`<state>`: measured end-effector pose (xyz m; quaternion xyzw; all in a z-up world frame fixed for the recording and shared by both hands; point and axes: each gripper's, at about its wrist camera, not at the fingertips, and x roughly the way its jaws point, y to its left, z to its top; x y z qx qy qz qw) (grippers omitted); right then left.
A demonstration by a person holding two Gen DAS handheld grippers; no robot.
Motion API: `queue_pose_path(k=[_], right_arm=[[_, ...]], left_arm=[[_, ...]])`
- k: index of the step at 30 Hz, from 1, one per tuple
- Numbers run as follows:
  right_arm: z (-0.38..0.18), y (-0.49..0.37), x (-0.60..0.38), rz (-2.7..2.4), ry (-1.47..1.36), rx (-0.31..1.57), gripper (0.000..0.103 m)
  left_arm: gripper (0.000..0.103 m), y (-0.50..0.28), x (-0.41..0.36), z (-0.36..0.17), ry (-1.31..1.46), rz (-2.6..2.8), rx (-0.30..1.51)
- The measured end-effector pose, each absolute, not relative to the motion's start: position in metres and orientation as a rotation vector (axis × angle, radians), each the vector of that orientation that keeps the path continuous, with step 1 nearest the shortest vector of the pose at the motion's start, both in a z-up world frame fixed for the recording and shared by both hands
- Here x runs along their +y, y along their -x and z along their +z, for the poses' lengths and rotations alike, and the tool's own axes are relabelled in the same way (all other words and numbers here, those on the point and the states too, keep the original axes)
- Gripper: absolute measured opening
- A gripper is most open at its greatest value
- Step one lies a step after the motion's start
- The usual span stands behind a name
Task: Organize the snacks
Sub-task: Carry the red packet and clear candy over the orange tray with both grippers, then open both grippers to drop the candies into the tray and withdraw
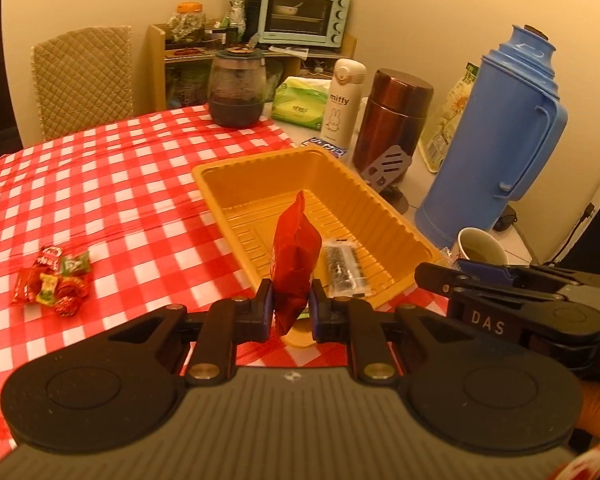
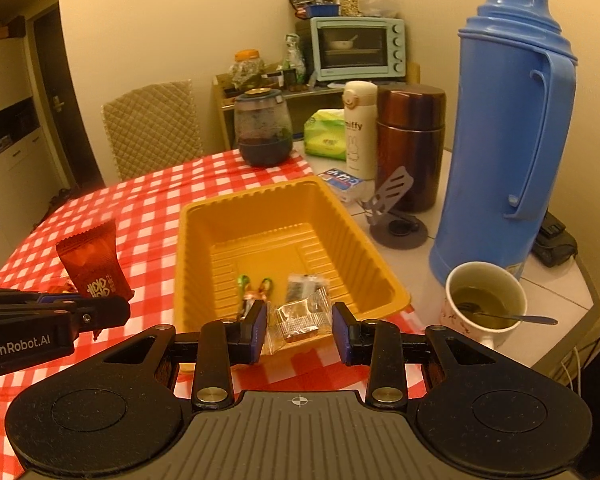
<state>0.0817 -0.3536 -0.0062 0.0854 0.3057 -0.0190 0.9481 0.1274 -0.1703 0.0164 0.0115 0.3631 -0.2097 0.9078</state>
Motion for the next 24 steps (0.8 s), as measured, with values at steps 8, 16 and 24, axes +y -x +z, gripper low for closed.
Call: queue_pose_path(k=[8,16,24], right_arm=[[-0.015,-0.102,-0.372,-0.056,-0.182,0.634,0.035],[-0.02,-0.123,-0.381,-0.061,-0.188,0.638,0.035],[-0.025,-0.135,-0.384,-0.063,-0.191,0.645,0.035]], left_arm=[[0.016,-0.148,-0.187,0.007,-0.034,-0.442,0.758],[0.016,-0.173,-0.197,-0.009,-0.036,-0.442,0.788],[0.03,-0.19,-0.203,-0.024,-0.044,-0.437,0.805]])
